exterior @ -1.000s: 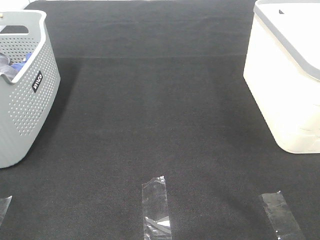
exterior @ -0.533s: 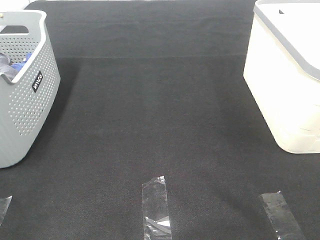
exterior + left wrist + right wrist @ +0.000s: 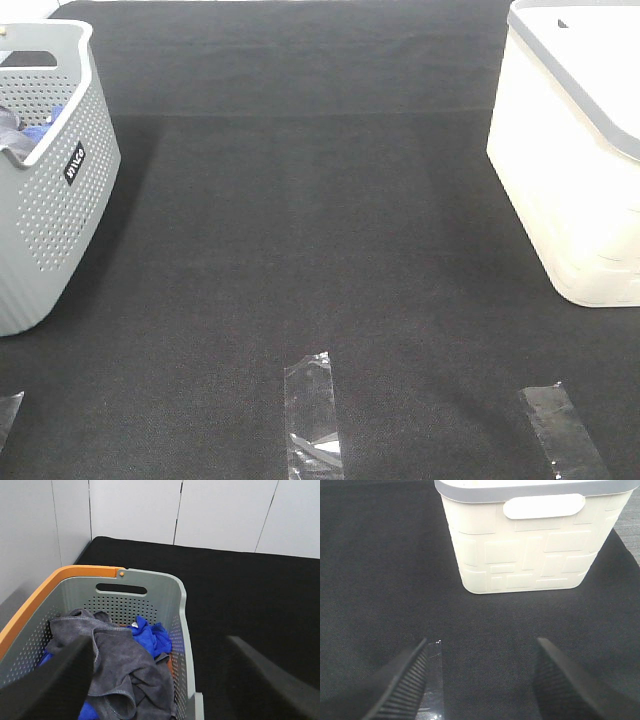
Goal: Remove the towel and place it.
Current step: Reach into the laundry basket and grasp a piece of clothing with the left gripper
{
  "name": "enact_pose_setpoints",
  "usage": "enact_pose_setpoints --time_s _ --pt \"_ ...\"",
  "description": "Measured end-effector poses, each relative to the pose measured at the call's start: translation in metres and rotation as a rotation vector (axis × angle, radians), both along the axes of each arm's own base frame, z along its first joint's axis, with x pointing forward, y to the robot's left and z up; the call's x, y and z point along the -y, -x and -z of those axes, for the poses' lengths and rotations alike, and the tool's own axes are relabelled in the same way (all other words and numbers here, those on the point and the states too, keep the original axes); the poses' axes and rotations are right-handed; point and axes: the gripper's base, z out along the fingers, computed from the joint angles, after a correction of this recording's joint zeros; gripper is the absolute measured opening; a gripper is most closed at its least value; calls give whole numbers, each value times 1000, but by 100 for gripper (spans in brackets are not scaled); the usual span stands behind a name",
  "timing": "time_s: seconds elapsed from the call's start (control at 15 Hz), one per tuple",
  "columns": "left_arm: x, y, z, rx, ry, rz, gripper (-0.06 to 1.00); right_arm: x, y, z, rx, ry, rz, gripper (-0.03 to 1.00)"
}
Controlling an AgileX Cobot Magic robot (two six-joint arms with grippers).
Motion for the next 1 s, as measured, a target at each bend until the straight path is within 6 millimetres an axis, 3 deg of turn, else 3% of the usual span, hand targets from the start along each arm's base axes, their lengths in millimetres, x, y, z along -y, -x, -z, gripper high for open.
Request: enact_pose_setpoints --time_s 0.27,0.33,0.6,0.73,1.0 --pt "-4 -64 -39 -133 -43 15 68 0 0 0 0 0 0 57" --pt "-7 -90 -50 -229 -26 11 68 0 0 0 0 0 0 57" --pt "-26 -151 -50 -552 -58 -139 68 0 0 0 0 0 0 57" --pt "-36 -173 -48 -690 -97 -221 65 0 0 0 0 0 0 57" --pt "-45 -219 -28 -832 -126 -271 63 0 0 0 0 0 0 57"
